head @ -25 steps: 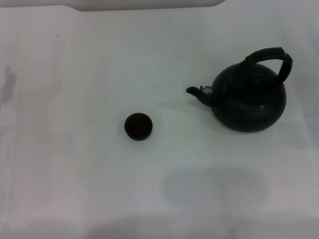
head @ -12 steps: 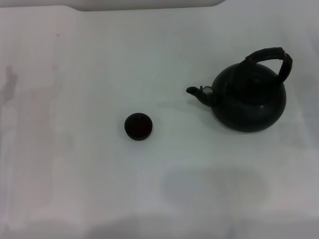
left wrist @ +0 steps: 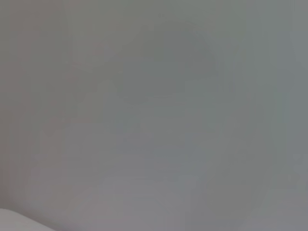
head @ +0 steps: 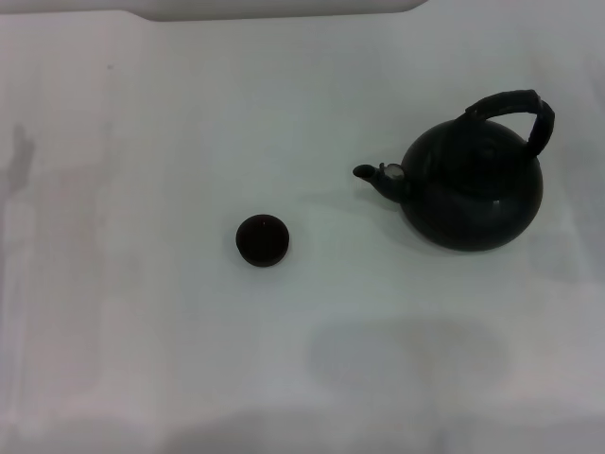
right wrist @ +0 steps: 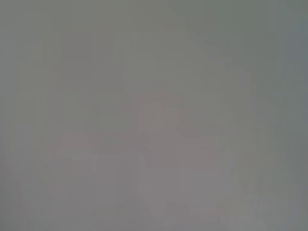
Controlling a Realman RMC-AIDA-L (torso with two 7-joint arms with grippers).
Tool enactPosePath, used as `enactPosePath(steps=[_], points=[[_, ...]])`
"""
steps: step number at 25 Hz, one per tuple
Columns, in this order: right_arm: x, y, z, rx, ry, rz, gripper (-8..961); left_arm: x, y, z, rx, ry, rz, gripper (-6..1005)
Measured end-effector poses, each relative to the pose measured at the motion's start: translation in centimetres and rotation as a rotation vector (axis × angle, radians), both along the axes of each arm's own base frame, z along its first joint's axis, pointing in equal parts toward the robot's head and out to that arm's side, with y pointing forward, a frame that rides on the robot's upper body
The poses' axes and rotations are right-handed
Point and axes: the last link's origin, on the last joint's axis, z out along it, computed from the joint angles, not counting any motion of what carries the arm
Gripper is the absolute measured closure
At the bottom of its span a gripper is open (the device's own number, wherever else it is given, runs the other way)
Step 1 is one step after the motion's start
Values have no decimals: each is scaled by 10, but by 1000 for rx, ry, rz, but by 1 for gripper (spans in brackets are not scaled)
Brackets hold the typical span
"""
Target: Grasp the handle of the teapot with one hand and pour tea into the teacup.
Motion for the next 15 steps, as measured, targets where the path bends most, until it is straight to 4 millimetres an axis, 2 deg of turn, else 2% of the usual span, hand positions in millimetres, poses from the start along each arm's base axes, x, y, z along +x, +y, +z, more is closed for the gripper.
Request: enactPosePath(steps=[15], points=[[0, 0, 0, 0, 1, -1, 216, 1, 1, 0, 0, -1, -3, 112]])
